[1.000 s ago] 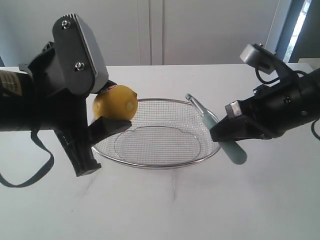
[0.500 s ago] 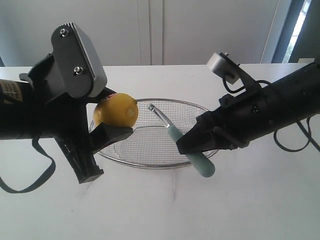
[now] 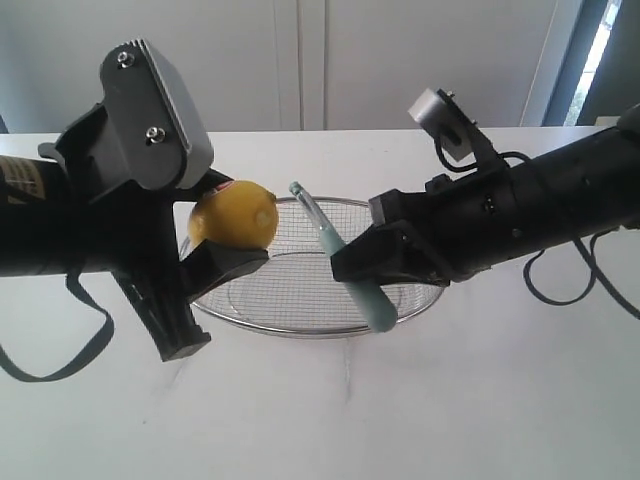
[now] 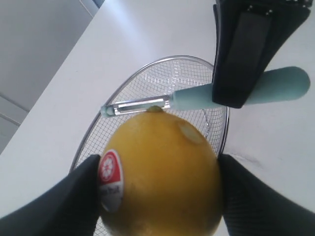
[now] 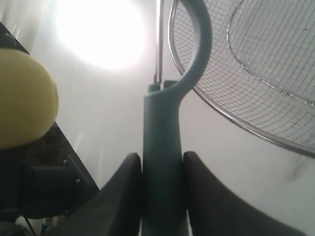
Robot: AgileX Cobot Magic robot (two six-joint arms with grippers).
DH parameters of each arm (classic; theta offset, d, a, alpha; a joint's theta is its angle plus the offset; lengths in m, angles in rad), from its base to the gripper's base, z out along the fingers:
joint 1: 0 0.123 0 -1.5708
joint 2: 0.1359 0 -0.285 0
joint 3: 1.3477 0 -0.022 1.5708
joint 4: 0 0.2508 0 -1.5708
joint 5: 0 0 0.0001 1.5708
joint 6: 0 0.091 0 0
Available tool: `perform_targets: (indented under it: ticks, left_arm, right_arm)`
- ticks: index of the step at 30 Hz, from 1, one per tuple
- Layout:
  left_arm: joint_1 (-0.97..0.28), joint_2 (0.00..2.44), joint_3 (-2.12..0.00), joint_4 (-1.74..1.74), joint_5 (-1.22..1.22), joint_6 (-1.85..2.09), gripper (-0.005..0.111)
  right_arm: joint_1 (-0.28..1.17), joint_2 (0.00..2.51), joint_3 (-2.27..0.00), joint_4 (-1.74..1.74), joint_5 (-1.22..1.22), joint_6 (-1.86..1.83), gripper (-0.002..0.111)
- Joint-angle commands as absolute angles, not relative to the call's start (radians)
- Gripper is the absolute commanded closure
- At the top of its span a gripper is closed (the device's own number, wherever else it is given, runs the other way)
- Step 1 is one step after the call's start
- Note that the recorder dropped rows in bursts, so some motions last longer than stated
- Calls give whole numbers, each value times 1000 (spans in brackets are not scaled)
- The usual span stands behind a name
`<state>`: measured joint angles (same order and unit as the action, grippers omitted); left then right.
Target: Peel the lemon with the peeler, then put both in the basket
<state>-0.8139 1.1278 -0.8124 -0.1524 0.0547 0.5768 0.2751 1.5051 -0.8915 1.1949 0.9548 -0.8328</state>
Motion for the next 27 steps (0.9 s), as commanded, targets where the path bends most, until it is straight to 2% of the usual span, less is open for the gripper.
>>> perform_targets:
  ticks: [1,10,27]
  left_arm:
    - [-810,1116,-811,-170,20,573,107]
    - [-810,1186,-811,-170,-57,580,107]
    - [-788,1225,-797,-170,-60,587,107]
  right_arm:
    - [323,1524,-883,1249,914,-830,108]
    - [430,1531,-883,1271,865,-825,108]
    - [430,1531,-883,1271,845,-825,108]
